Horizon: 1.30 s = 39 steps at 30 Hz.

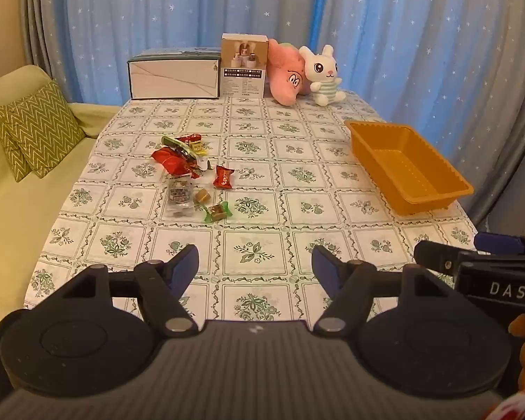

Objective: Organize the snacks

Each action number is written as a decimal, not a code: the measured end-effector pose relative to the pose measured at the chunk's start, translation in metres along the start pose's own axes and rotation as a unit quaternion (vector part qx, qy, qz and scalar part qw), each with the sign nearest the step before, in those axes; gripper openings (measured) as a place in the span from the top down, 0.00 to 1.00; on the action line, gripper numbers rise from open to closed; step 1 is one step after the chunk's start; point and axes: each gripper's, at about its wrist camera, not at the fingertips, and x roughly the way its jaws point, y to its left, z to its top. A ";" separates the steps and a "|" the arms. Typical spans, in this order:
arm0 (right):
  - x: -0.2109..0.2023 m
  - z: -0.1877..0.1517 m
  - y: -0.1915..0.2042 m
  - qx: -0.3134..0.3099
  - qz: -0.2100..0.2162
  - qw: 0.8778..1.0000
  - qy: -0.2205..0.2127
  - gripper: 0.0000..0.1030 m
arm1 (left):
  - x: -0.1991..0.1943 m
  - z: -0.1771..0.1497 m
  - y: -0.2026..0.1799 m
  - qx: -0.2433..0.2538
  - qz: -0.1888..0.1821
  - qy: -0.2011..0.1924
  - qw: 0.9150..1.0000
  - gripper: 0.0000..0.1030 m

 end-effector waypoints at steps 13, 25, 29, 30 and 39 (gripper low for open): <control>0.000 0.000 -0.001 -0.001 -0.005 1.000 0.000 0.10 | 0.002 -0.006 0.003 0.004 0.012 0.001 1.000 0.35; 0.002 0.000 -0.003 0.001 -0.007 1.000 0.002 0.10 | 0.004 -0.006 0.002 0.007 0.006 0.006 1.000 0.35; 0.002 -0.003 -0.003 0.001 -0.011 1.000 0.001 0.10 | 0.003 -0.006 0.000 0.009 0.005 0.005 1.000 0.35; 0.002 -0.003 -0.004 0.002 -0.011 1.000 0.001 0.10 | 0.003 -0.005 0.001 0.009 0.005 0.005 1.000 0.35; 0.001 -0.004 -0.004 0.003 -0.011 1.000 0.001 0.10 | 0.002 -0.005 -0.001 0.010 0.002 0.006 1.000 0.35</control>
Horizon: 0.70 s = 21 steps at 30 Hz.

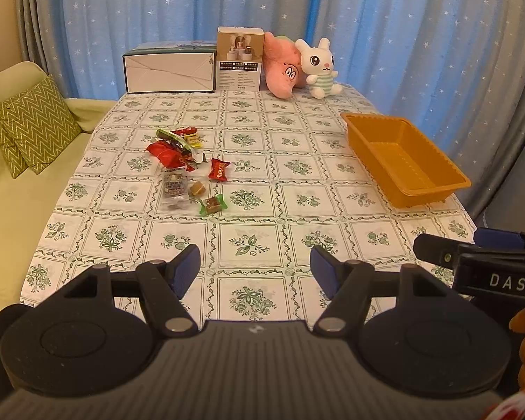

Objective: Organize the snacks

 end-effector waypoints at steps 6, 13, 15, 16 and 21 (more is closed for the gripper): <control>0.001 0.001 -0.001 0.000 0.000 1.000 0.001 0.10 | 0.000 0.000 -0.001 0.000 0.000 0.000 1.000 0.35; -0.001 0.000 0.000 0.000 0.000 1.000 0.001 0.10 | 0.000 0.000 -0.001 0.000 0.000 0.000 1.000 0.35; -0.001 0.000 0.000 0.001 -0.001 1.000 0.001 0.10 | 0.000 0.000 -0.001 0.000 0.000 0.000 1.000 0.35; 0.000 0.001 0.000 0.001 -0.002 1.000 0.001 0.10 | 0.000 0.000 -0.002 0.000 -0.001 0.000 1.000 0.35; 0.000 0.001 0.000 0.002 -0.002 1.000 0.002 0.10 | 0.000 0.000 -0.003 0.000 -0.001 0.000 1.000 0.35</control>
